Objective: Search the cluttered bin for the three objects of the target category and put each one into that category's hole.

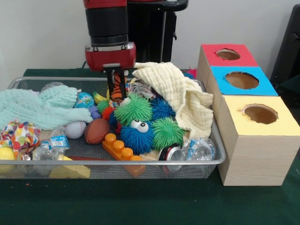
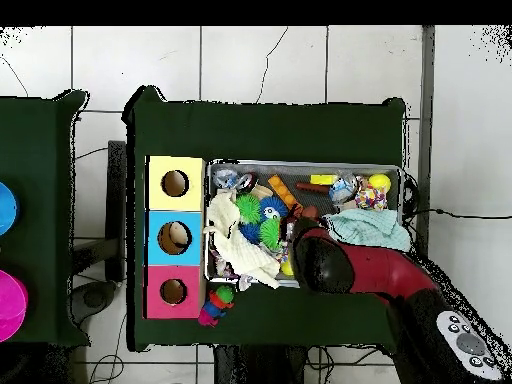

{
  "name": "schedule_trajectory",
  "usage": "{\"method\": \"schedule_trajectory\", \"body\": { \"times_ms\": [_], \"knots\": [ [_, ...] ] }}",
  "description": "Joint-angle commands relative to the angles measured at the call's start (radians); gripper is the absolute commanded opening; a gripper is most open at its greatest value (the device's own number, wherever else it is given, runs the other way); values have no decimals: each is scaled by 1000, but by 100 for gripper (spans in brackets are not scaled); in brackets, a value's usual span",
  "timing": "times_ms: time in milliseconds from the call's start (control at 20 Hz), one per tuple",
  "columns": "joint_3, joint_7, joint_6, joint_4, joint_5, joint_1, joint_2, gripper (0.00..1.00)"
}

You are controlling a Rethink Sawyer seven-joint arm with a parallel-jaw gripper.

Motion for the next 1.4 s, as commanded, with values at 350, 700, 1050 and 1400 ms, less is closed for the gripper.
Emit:
{"method": "schedule_trajectory", "body": {
  "times_ms": [350, 700, 1050, 1400],
  "knots": [
    [255, 188, 46, 180, 214, 4, -57, 0],
    [251, 258, -9, 262, 311, 34, -88, 0],
    [233, 333, -103, 415, 389, 48, -139, 0],
    [215, 353, -194, 505, 430, 71, -154, 0]
  ]
}}
